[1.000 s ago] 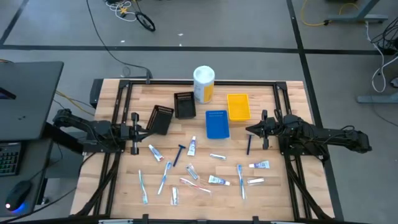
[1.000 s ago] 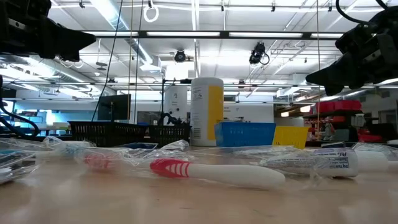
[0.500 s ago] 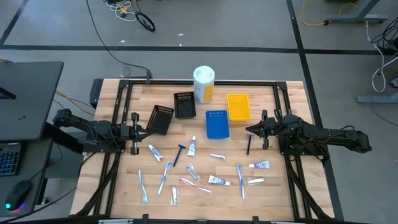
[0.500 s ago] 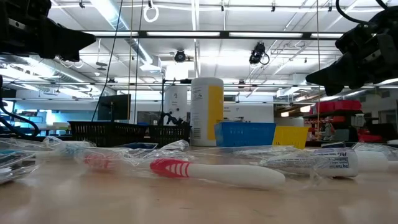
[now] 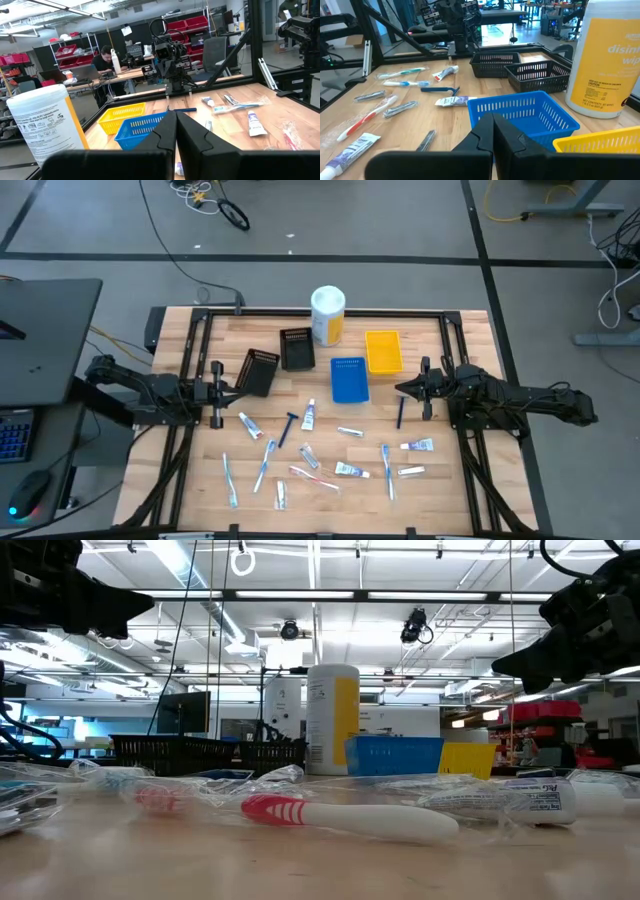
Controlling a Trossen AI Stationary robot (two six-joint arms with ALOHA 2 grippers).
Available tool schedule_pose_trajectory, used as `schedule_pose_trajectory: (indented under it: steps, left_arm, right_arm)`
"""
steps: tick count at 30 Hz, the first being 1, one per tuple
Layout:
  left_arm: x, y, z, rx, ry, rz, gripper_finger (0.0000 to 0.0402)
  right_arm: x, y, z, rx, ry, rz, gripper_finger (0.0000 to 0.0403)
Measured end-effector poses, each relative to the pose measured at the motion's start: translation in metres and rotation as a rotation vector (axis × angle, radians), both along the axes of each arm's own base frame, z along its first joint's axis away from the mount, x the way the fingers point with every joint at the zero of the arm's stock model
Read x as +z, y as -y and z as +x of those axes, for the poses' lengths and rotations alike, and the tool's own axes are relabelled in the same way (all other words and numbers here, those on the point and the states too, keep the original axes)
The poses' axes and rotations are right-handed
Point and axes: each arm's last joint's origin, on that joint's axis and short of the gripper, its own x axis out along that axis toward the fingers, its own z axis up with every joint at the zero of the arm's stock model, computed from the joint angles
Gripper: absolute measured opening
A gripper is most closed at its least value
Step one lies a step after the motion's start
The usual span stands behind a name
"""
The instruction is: Pick & Place Travel size toiletries
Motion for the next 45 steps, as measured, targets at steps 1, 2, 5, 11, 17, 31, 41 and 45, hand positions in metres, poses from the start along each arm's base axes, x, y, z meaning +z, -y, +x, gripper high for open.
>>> schedule_pose_trajectory:
  steps: [1,2,5,11,17,31,41,45]
  left_arm:
    - [0.0000,0.0000,0.0000,0.000,0.000,0.000,0.0016]
    - [0.0000,0.0000,0.0000,0.000,0.000,0.000,0.0016]
    - [0.0001,-0.0002,0.0000,0.006,0.000,-0.001,0.0016]
    - [-0.0001,-0.0051,-0.0009,0.175,-0.006,-0.020,0.0016]
    - [-0.0002,-0.0064,-0.0013,0.224,-0.008,-0.026,0.0016]
    - [-0.0003,-0.0064,-0.0013,0.224,-0.008,-0.025,0.0016]
    - [-0.0002,-0.0064,-0.0013,0.224,-0.008,-0.025,0.0016]
    - [-0.0002,-0.0064,-0.0013,0.224,-0.008,-0.025,0.0016]
  right_arm:
    - [0.0000,0.0000,0.0000,0.000,0.000,0.000,0.0001]
    - [-0.0001,0.0000,0.0000,0.000,0.000,0.000,0.0001]
    - [0.0000,0.0000,0.0000,0.000,0.000,0.000,0.0001]
    - [-0.0001,0.0000,0.0000,0.000,0.000,0.000,0.0001]
    - [0.0000,0.0000,0.0000,0.000,0.000,0.000,0.0001]
    - [0.0000,0.0000,0.0000,0.000,0.000,0.000,0.0001]
    - [0.0000,0.0000,0.0000,0.000,0.000,0.000,0.0001]
    - [0.0000,0.0000,0.0000,0.000,0.000,0.000,0.0001]
